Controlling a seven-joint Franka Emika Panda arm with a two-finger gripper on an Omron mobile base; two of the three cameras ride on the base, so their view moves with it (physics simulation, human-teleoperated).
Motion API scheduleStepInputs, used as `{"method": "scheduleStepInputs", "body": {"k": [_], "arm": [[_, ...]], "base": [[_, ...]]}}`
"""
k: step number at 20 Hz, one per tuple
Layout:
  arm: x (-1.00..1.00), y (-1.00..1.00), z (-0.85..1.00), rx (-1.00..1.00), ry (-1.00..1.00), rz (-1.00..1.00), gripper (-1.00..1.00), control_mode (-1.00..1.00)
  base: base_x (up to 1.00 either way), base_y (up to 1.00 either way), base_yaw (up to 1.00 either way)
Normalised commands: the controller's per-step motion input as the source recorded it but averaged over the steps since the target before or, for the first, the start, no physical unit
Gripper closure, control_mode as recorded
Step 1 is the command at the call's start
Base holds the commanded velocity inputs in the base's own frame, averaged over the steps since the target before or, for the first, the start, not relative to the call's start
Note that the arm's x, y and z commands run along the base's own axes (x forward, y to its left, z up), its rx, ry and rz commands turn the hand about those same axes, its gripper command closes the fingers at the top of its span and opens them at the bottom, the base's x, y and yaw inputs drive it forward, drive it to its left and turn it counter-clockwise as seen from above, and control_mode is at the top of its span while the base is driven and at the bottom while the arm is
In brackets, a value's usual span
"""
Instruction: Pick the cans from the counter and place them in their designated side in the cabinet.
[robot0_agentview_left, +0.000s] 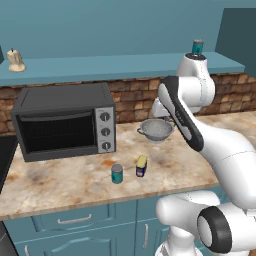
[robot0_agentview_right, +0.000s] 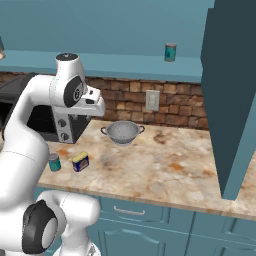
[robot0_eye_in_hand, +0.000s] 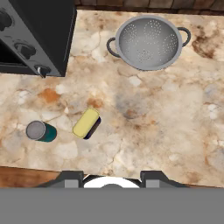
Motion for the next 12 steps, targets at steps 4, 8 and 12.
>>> {"method": "scheduleStepInputs", "body": {"k": [4, 8, 12], "arm": [[-0.08, 0.01, 0.00, 0.00, 0.00, 0.00, -1.00, -1.00], [-0.17, 0.21, 0.00, 0.00, -0.01, 0.00, -1.00, -1.00], [-0.15, 0.34, 0.00, -0.03, -0.03, 0.00, -1.00, -1.00]], "base": [[0.00, 0.00, 0.00], [0.00, 0.00, 0.00], [0.00, 0.00, 0.00]]}}
